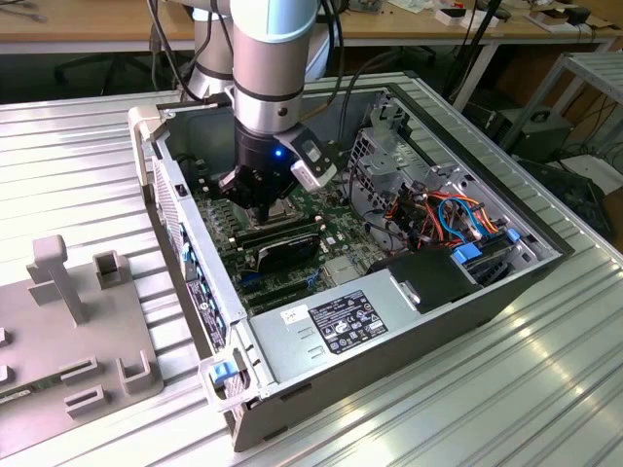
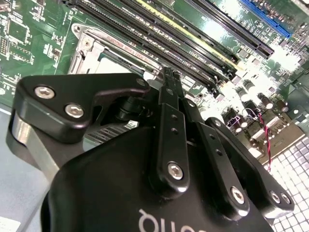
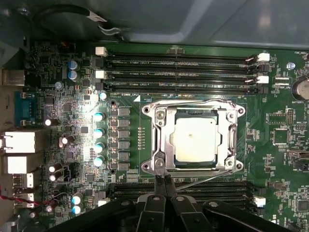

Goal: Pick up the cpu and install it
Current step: 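Install the second cpu locking lever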

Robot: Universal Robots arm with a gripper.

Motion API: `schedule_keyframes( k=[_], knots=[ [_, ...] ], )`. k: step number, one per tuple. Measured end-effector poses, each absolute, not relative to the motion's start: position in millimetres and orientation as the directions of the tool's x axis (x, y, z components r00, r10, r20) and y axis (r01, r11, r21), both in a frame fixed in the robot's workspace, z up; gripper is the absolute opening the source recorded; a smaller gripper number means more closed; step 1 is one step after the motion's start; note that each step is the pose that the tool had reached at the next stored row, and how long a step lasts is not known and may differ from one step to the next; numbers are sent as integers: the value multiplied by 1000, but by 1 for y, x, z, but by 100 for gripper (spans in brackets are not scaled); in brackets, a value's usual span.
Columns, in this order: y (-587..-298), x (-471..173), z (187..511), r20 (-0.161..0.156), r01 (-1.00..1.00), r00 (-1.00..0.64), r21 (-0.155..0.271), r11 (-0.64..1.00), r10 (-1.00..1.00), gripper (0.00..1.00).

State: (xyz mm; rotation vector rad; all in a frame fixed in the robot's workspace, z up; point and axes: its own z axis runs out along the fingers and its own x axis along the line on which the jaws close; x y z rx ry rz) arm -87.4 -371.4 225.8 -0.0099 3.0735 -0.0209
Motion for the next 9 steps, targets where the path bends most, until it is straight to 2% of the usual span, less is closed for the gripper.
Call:
schedule_keyframes(
  k=[9],
  knots=[
    [-371,-91,219,-68,-6,-998,-14,1000,-7,11]
  ],
)
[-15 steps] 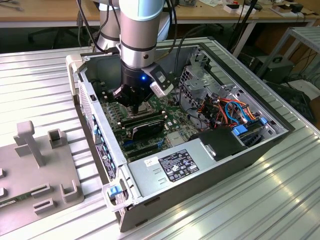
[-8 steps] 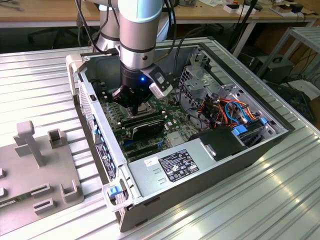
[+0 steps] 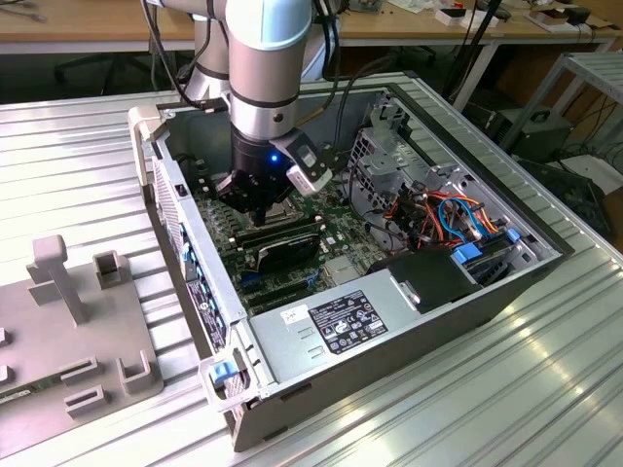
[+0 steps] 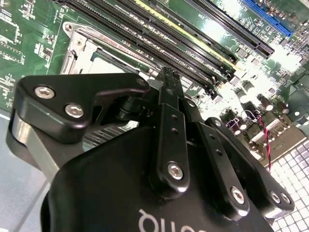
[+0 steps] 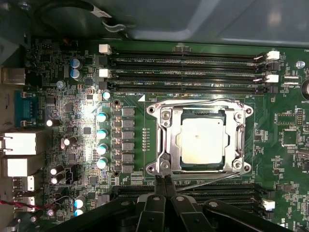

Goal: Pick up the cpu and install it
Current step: 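Install the second cpu locking lever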

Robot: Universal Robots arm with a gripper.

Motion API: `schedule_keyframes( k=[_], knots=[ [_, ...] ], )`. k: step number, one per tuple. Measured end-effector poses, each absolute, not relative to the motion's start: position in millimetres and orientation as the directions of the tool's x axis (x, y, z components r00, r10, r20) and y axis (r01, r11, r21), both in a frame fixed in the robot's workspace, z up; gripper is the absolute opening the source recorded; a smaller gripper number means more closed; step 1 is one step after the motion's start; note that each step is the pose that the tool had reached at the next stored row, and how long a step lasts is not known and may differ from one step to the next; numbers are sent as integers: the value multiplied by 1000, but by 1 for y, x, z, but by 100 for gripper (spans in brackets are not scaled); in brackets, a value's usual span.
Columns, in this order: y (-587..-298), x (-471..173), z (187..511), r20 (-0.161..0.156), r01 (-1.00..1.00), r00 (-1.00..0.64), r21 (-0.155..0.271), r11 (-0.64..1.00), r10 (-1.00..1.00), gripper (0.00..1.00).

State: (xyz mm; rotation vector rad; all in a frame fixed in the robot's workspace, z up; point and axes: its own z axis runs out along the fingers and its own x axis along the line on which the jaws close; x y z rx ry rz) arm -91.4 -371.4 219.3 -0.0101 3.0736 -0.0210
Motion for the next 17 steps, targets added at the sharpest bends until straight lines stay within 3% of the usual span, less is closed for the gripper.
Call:
schedule_keyframes(
  k=[17],
  knots=[
    [-371,-95,211,-68,-6,-998,-14,1000,-7,11]
  ],
)
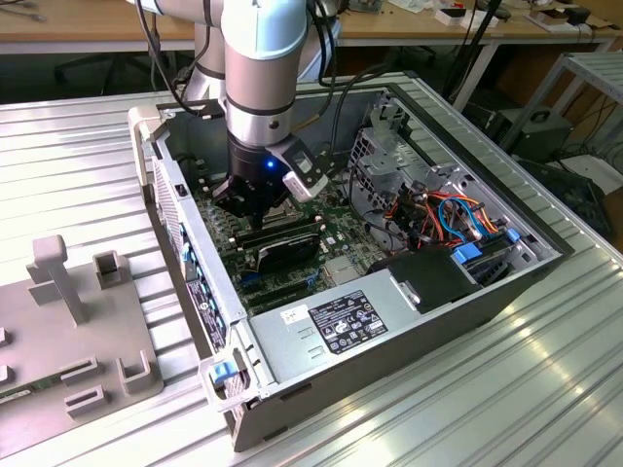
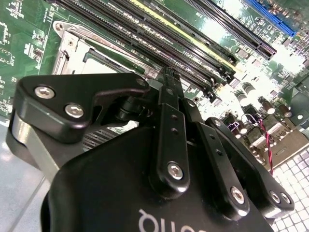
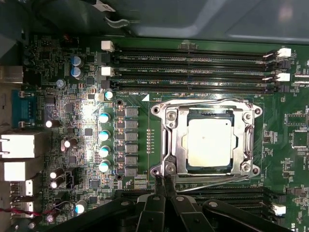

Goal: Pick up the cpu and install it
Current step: 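Install the second cpu locking lever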

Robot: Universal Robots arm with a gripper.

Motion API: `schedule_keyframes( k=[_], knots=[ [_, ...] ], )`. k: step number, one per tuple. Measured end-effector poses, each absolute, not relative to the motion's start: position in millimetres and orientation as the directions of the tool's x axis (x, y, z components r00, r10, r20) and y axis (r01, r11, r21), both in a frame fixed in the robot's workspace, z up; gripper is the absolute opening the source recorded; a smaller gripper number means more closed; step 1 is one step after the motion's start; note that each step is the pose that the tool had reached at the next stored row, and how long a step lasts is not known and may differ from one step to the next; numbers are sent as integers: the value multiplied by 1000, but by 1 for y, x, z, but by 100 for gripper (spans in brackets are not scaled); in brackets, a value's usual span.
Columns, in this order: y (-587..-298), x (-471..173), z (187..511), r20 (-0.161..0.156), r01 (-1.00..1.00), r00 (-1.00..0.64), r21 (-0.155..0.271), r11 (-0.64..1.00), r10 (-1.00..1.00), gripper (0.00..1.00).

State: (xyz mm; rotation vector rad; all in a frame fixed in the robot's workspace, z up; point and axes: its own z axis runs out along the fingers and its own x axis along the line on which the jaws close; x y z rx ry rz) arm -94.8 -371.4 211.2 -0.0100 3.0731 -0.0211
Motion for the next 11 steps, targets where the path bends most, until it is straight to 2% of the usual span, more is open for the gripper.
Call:
schedule_keyframes(
  k=[11],
  knots=[
    [-371,-96,209,-68,-6,-998,-11,1000,-7,11]
  ],
)
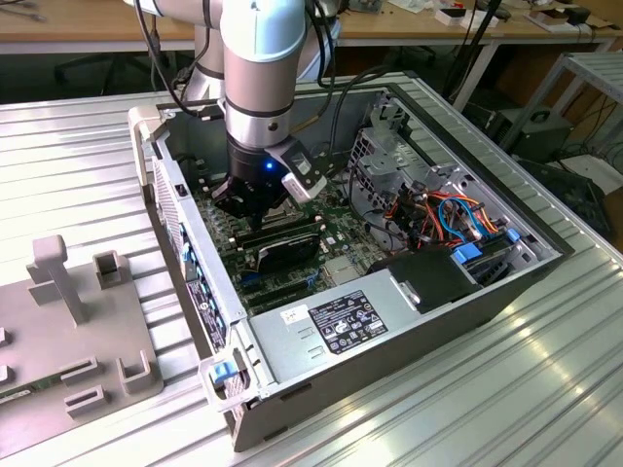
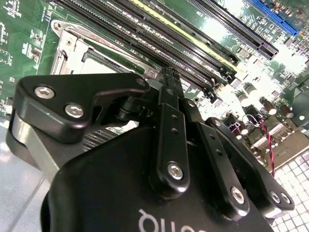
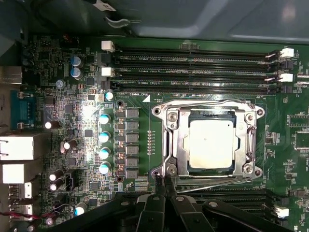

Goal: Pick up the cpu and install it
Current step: 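Install the second cpu locking lever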

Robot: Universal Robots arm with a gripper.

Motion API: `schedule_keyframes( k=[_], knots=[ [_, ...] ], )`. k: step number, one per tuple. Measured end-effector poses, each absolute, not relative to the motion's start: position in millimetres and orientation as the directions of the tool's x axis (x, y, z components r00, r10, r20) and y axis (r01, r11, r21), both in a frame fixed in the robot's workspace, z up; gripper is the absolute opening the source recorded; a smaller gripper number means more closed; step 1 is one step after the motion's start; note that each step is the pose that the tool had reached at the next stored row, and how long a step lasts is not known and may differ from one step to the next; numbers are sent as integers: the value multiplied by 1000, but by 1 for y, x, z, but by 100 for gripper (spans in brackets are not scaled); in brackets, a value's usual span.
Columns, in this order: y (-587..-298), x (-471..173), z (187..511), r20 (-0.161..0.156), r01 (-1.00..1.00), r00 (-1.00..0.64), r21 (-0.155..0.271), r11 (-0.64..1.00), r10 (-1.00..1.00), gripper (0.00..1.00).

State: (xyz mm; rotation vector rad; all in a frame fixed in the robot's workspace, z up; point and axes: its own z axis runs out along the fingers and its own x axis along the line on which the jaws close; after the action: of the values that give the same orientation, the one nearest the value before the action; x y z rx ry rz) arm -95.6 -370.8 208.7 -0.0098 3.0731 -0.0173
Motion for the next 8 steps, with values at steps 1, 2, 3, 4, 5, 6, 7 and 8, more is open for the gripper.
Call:
schedule_keyframes(
  k=[1,2,3,4,5,6,7,8],
  knots=[
    [-371,-96,209,-68,-6,-998,-11,1000,-7,11],
    [-371,-96,208,-68,-6,-998,-11,1000,-7,11],
    [-370,-96,208,-69,-6,-998,-10,1000,-7,11],
    [-370,-96,208,-68,-6,-998,-10,1000,-7,11],
    [-370,-96,208,-68,-6,-998,-9,1000,-7,11],
    [-370,-96,208,-69,-6,-998,-9,1000,-7,11],
    [-370,-96,207,-69,-6,-998,-9,1000,-7,11],
    [-370,-97,207,-69,-6,-998,-8,1000,-6,11]
  ],
)
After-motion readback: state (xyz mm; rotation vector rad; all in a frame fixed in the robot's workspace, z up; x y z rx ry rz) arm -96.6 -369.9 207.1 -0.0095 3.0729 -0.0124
